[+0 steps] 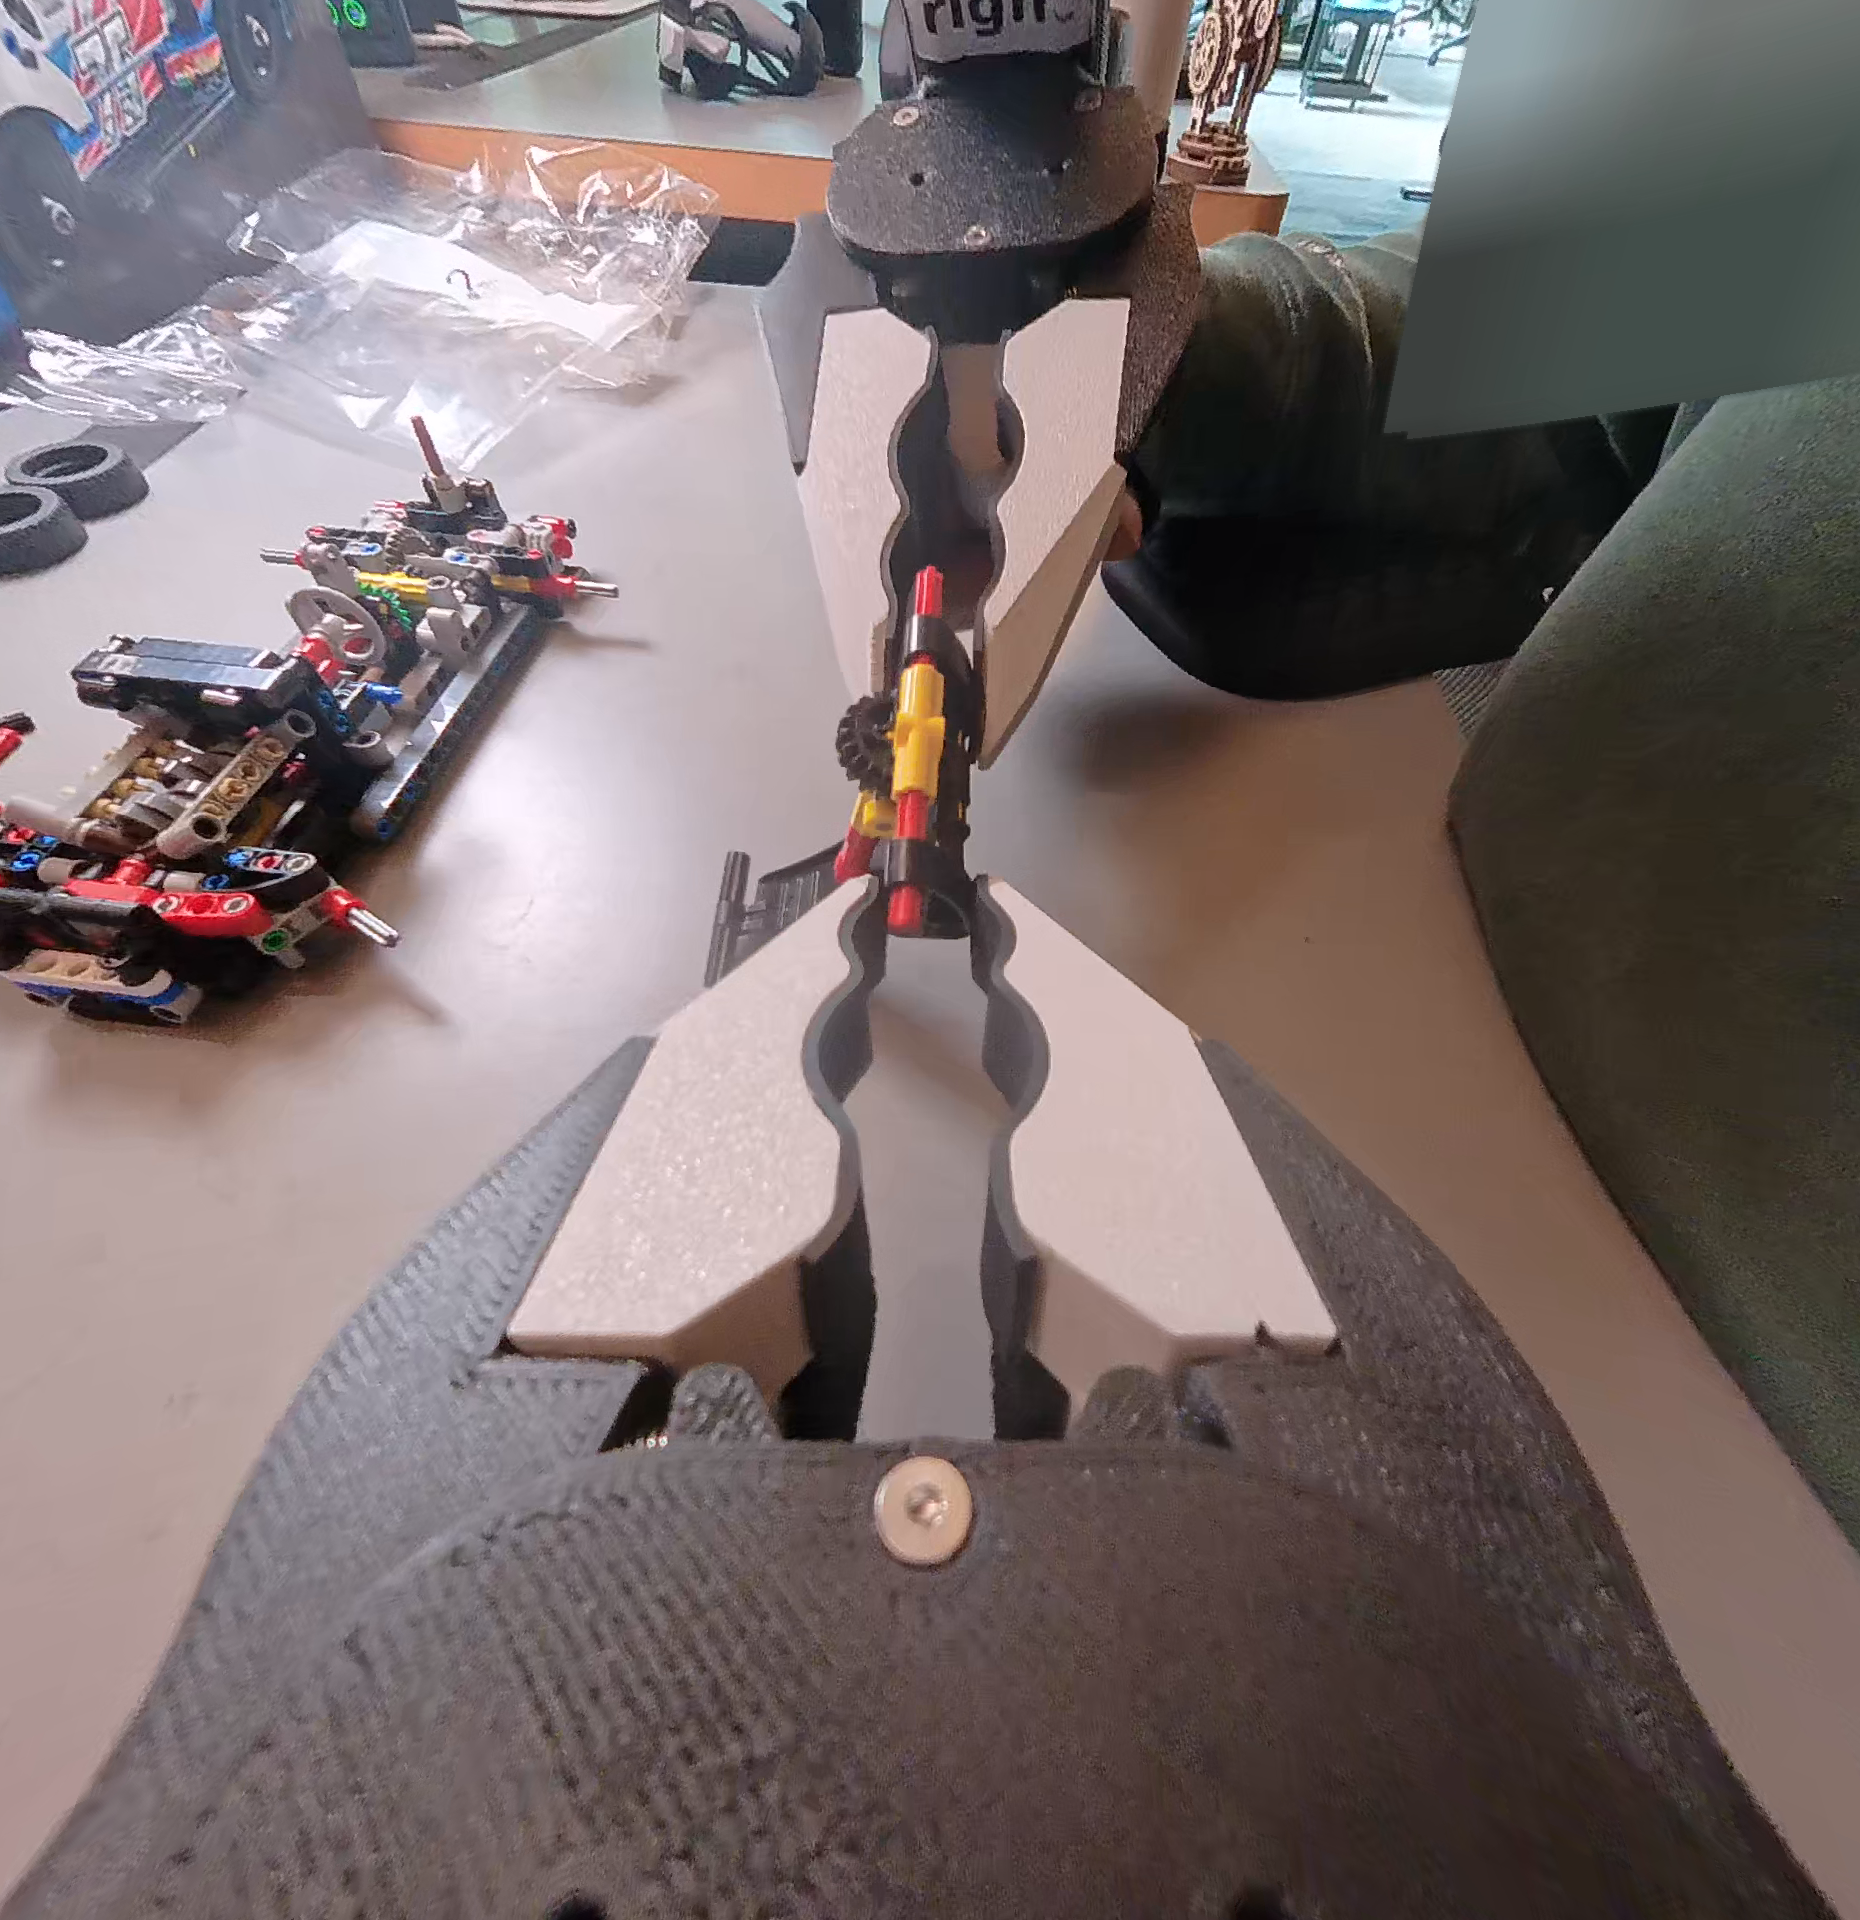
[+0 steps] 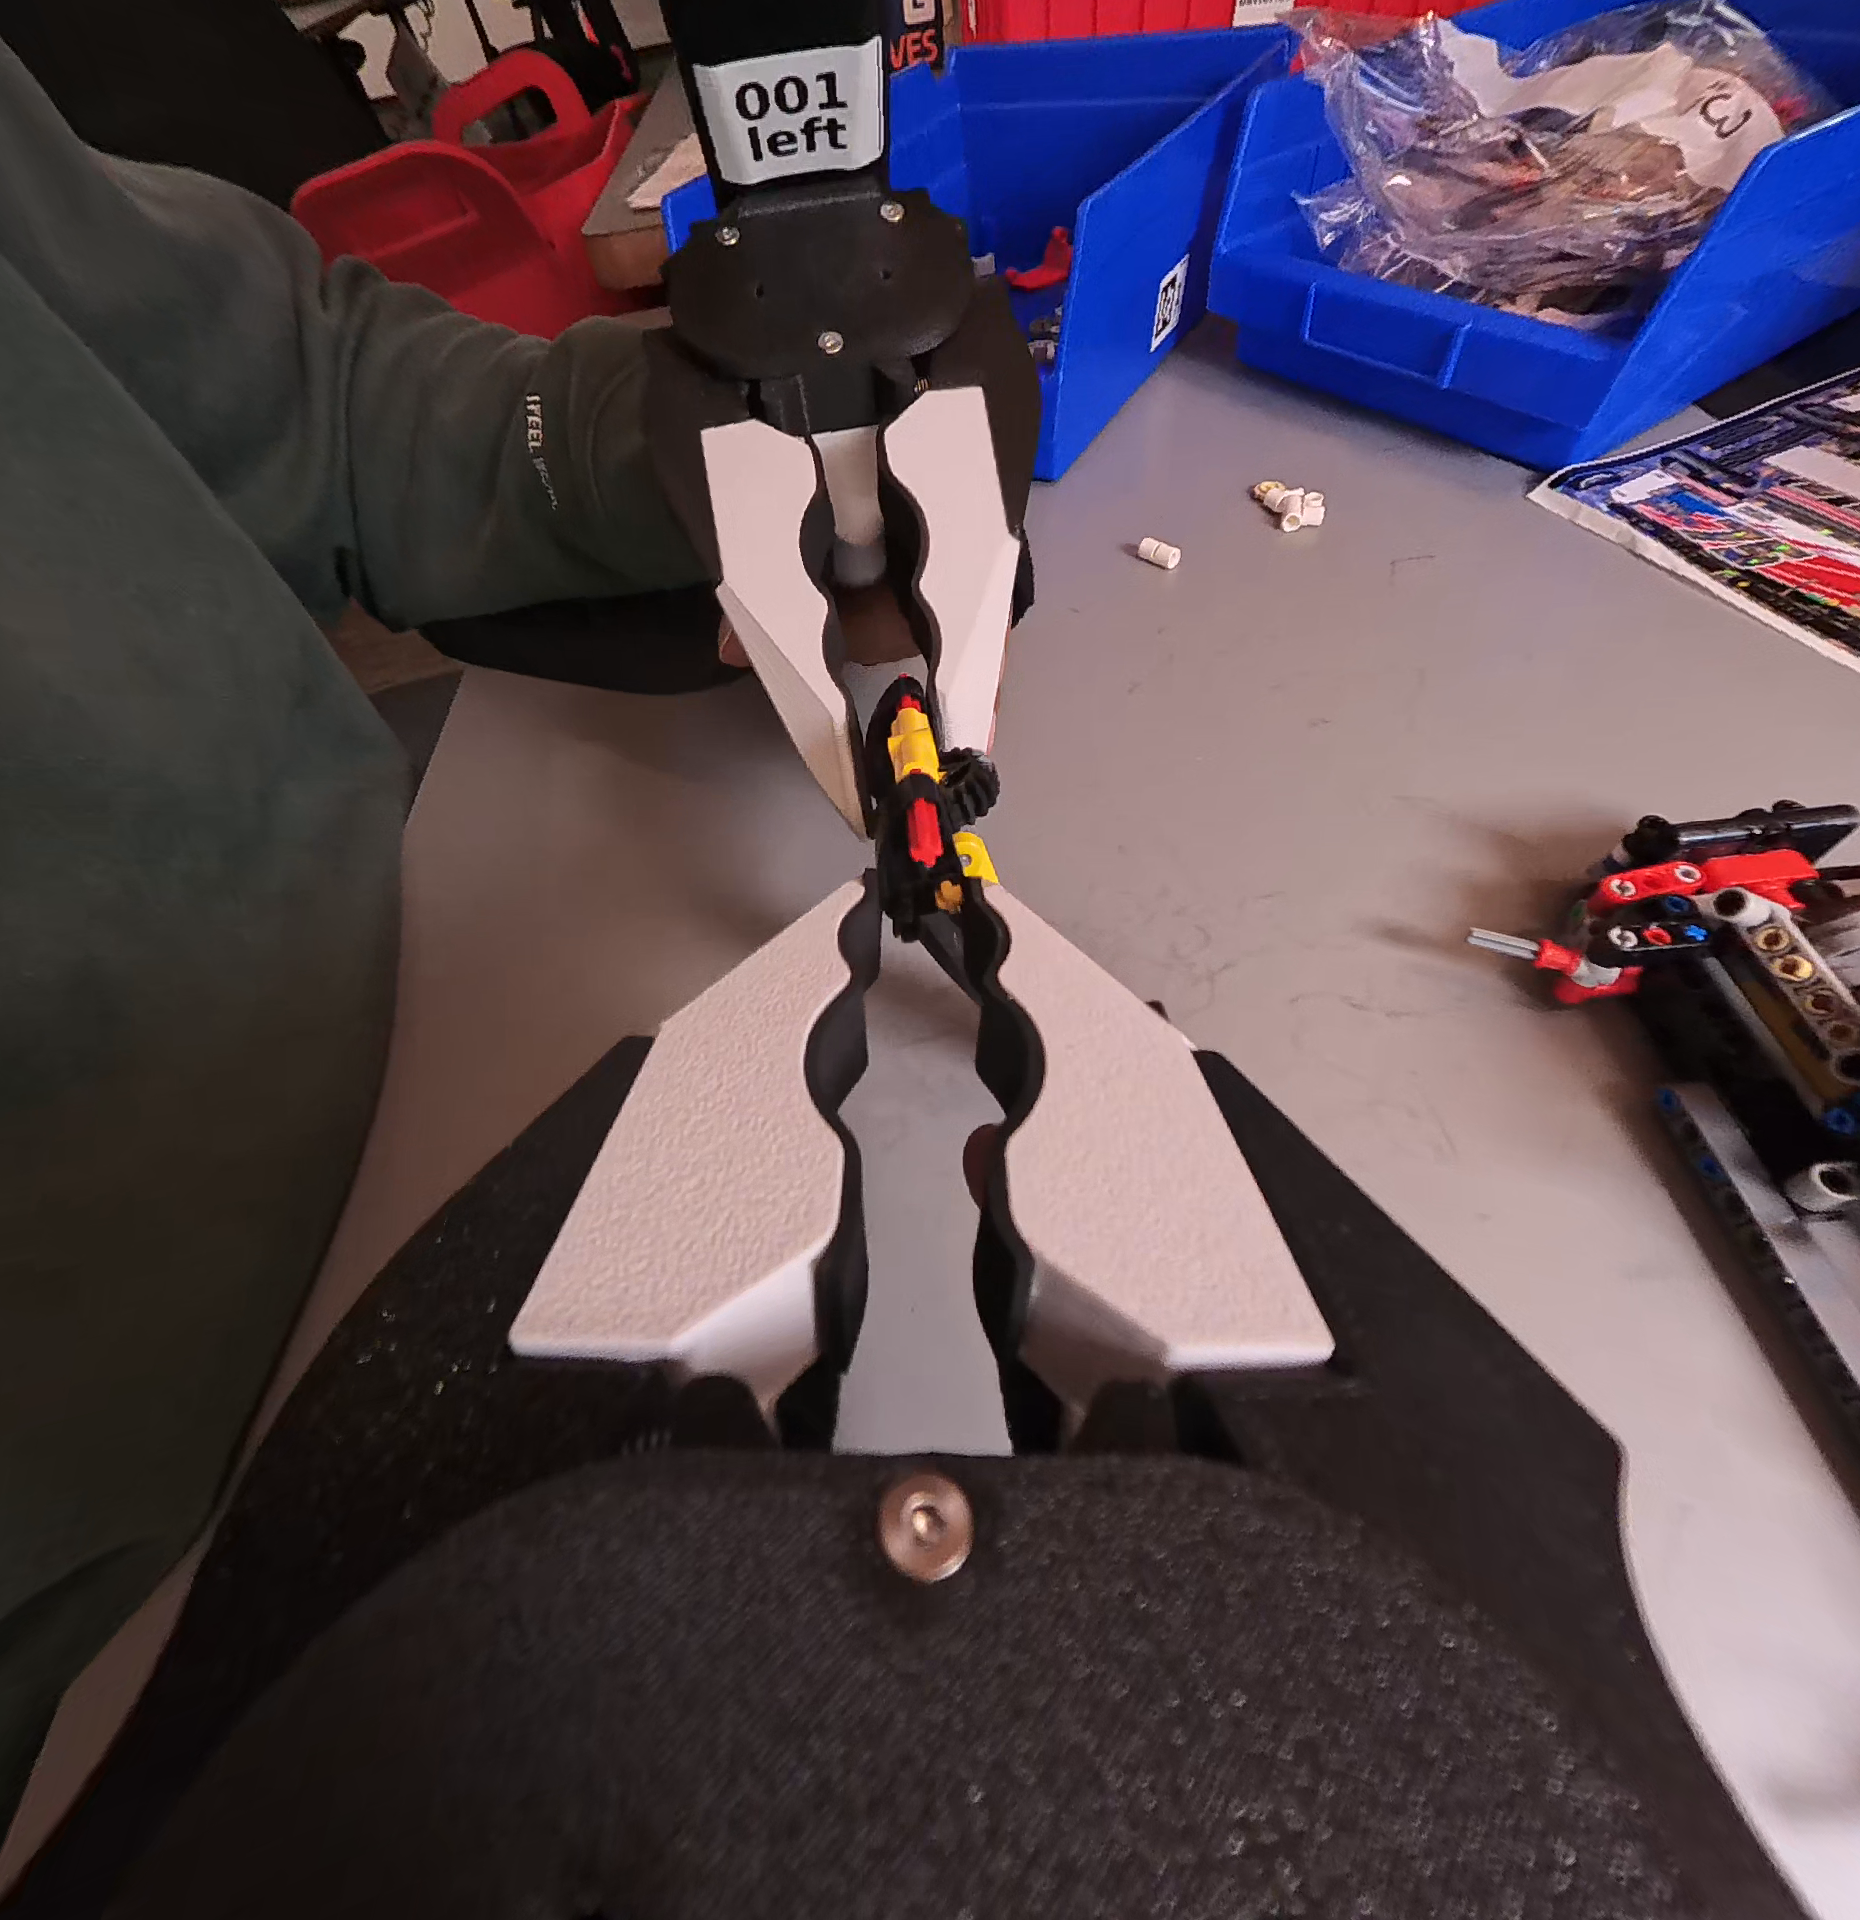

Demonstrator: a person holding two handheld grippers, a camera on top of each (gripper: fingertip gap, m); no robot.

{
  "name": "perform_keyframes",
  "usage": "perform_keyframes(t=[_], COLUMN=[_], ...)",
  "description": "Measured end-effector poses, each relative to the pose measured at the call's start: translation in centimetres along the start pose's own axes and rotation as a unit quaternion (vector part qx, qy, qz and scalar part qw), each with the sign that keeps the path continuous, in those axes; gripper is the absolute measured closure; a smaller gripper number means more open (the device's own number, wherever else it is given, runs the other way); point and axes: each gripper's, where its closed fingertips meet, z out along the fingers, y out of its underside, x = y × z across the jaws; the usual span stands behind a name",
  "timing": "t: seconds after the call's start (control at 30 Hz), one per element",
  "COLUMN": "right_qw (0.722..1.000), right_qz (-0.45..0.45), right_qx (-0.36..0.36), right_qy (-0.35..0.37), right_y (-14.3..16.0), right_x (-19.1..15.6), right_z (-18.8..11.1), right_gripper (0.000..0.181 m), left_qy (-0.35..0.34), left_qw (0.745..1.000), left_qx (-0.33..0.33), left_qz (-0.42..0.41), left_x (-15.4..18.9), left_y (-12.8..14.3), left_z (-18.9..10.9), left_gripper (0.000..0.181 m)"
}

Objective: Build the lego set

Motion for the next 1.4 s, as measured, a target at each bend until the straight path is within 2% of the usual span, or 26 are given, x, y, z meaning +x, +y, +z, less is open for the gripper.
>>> perform_keyframes(t=[0.17, 0.27, 0.33, 0.43, 0.53, 0.67, 0.73, 0.8, 0.9, 1.03, 1.1, 1.17, 1.3, 1.4], right_qw=[1.0, 1.0, 0.999, 0.998, 0.998, 0.999, 0.999, 1.0, 1.0, 0.991, 0.98, 0.97, 0.962, 0.957], right_qz=[0.013, 0.017, 0.026, 0.043, 0.055, 0.029, 0.02, 0.016, 0.015, -0.008, -0.031, -0.002, 0.057, 0.142], right_qx=[-0.007, -0.013, -0.024, 0.009, 0.023, -0.006, 0.001, 0.009, 0.018, 0.07, 0.084, 0.095, 0.109, 0.136], right_qy=[-0.003, -0.009, -0.032, -0.053, -0.032, -0.027, -0.029, -0.02, 0.016, 0.115, 0.176, 0.224, 0.243, 0.215], right_y=[0.4, 1.1, 1.8, 0.9, 0.4, 1.5, 1.1, 0.7, 0.5, -1.1, -1.8, -2.0, -2.2, -2.9], right_x=[0.1, -0.2, -1.0, -1.3, -0.1, -0.6, -0.9, -0.6, 0.5, 3.0, 4.3, 5.5, 5.5, 4.8], right_z=[0.0, 0.5, 1.6, 2.2, 2.0, 2.8, 2.8, 2.7, 2.4, 1.2, 0.5, 0.0, 0.9, 1.9], right_gripper=[0.169, 0.17, 0.169, 0.169, 0.168, 0.166, 0.162, 0.169, 0.169, 0.169, 0.169, 0.169, 0.169, 0.169], left_qy=[0.004, 0.005, 0.009, -0.003, -0.03, -0.003, 0.013, 0.01, -0.04, -0.124, -0.124, -0.134, -0.219, -0.265], left_qw=[1.0, 0.998, 0.998, 0.998, 0.998, 0.999, 0.998, 0.997, 0.996, 0.988, 0.985, 0.983, 0.975, 0.958], left_qx=[0.011, 0.057, 0.055, 0.062, 0.049, 0.037, 0.057, 0.07, 0.07, 0.074, 0.086, 0.087, 0.031, -0.005], left_qz=[-0.009, -0.013, 0.011, 0.022, 0.022, -0.014, -0.039, -0.044, -0.03, -0.053, -0.086, -0.09, 0.017, 0.109], left_x=[0.2, 0.3, 0.9, 0.9, 0.0, 0.2, 0.0, -0.5, -1.8, -4.8, -5.2, -5.4, -6.1, -6.2], left_y=[-0.3, -2.2, -2.9, -3.5, -3.0, -2.1, -2.3, -2.4, -2.1, -1.9, -2.0, -1.9, -0.8, -0.7], left_z=[0.1, -0.5, -0.6, -1.3, -1.5, -1.0, -1.4, -1.7, -1.7, -2.8, -3.1, -2.8, -1.6, -1.0], left_gripper=[0.168, 0.168, 0.167, 0.168, 0.168, 0.168, 0.168, 0.167, 0.162, 0.153, 0.154, 0.154, 0.147, 0.144])
